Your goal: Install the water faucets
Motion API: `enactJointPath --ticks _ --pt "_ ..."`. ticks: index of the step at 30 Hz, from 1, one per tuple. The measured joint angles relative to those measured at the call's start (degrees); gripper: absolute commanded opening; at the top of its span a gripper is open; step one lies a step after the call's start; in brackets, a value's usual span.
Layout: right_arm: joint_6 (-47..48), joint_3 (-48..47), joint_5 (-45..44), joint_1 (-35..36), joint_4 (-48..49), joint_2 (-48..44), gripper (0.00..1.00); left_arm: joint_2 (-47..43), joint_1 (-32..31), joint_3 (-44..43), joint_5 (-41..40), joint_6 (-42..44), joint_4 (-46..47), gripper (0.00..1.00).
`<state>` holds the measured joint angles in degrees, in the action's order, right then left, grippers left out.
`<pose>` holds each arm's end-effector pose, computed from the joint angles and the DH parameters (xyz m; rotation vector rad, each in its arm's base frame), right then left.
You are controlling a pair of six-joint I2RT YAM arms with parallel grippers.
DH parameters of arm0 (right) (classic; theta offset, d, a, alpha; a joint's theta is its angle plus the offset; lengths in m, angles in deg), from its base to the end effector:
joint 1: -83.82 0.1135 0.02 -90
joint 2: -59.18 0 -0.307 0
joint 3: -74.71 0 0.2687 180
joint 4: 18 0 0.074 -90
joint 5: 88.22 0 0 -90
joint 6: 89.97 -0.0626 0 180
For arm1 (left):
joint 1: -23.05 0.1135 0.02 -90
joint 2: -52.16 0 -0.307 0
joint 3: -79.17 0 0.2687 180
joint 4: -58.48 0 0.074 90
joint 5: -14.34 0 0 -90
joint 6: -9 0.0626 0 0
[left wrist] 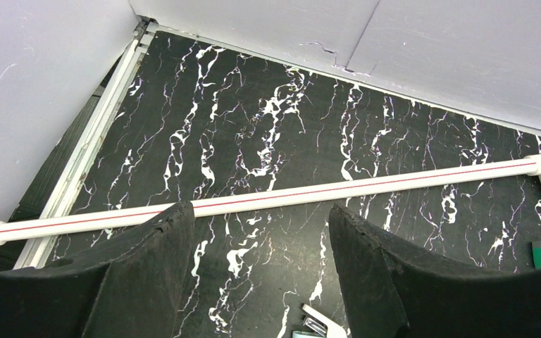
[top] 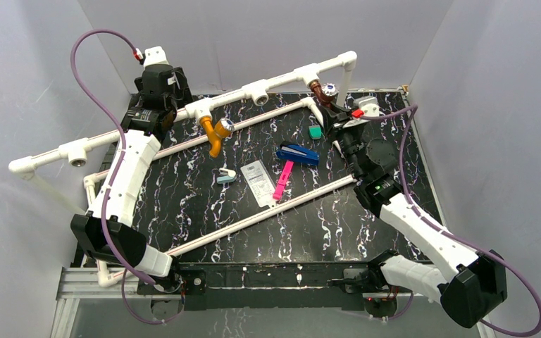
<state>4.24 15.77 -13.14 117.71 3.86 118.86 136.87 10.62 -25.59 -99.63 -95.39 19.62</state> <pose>0.2241 0.1311 0.4235 -0.1749 1.2078 0.2960 0.3651 -0.0544 0.4690 -0.3126 1.8442 0.0749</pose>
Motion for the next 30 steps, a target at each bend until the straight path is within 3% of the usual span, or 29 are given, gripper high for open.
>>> enactJointPath --ticks 19,30 --pt "-25.11 -2.64 -3.87 -0.85 -7.65 -0.5 0.01 0.0 0.28 0.17 0.2 0.0 0.66 0.68" --pt "-30.03 -2.97 -3.98 -1.68 -8.2 -0.74 0.01 -0.07 0.28 0.39 0.44 0.0 1.09 0.68"
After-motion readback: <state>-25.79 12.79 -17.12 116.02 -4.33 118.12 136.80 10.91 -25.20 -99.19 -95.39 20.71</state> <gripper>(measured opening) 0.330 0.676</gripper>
